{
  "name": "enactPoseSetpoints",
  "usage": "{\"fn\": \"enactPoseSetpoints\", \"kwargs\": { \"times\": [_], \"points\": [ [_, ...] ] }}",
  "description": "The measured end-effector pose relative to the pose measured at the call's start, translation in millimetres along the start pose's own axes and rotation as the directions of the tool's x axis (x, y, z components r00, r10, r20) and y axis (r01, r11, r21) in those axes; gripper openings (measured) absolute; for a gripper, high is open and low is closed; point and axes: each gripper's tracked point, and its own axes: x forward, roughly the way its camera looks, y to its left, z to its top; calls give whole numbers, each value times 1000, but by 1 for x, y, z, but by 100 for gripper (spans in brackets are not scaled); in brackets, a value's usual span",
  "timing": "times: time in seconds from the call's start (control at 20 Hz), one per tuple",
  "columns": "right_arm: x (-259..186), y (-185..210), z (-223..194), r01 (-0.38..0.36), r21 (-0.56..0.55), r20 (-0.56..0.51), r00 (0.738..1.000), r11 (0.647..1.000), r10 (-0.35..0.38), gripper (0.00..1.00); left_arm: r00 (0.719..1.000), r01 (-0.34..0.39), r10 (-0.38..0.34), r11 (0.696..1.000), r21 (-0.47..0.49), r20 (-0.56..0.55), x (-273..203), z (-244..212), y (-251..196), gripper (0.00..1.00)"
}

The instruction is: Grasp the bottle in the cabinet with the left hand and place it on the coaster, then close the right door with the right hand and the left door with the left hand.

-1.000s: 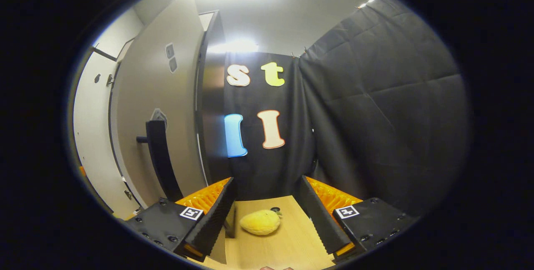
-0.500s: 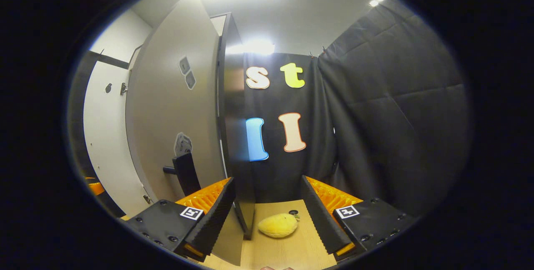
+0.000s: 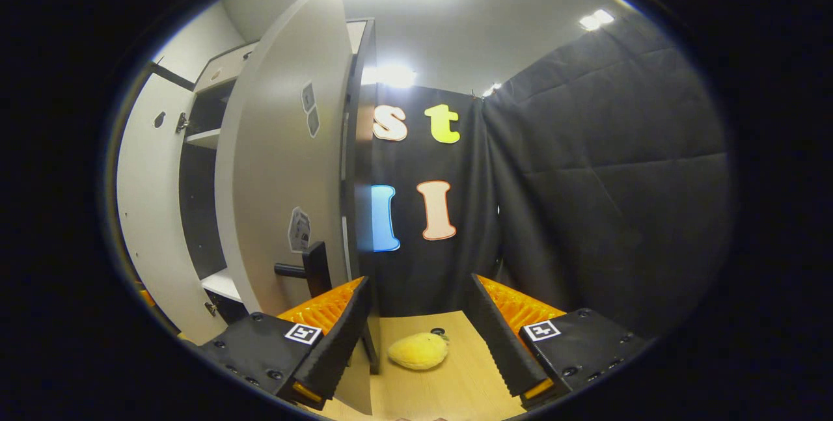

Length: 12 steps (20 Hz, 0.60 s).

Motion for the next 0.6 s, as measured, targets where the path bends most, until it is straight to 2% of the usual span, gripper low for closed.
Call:
{"fn": "enactPoseSetpoints", "kwargs": {
  "times": [0.15,0.25,0.6],
  "points": [
    [-6,4,-3,20,26,-11,1000,999,-20,96,998,-44,43,998,44,41,-8,8,23,92],
    [-11,12,-1,23,22,-6,1000,999,-23,96,998,-49,46,997,59,50,-12,8,30,92],
    [-11,68,-8,-85,128,-21,996,988,89,97,998,-65,64,997,34,23,-18,-9,49,92]
  ]
}}
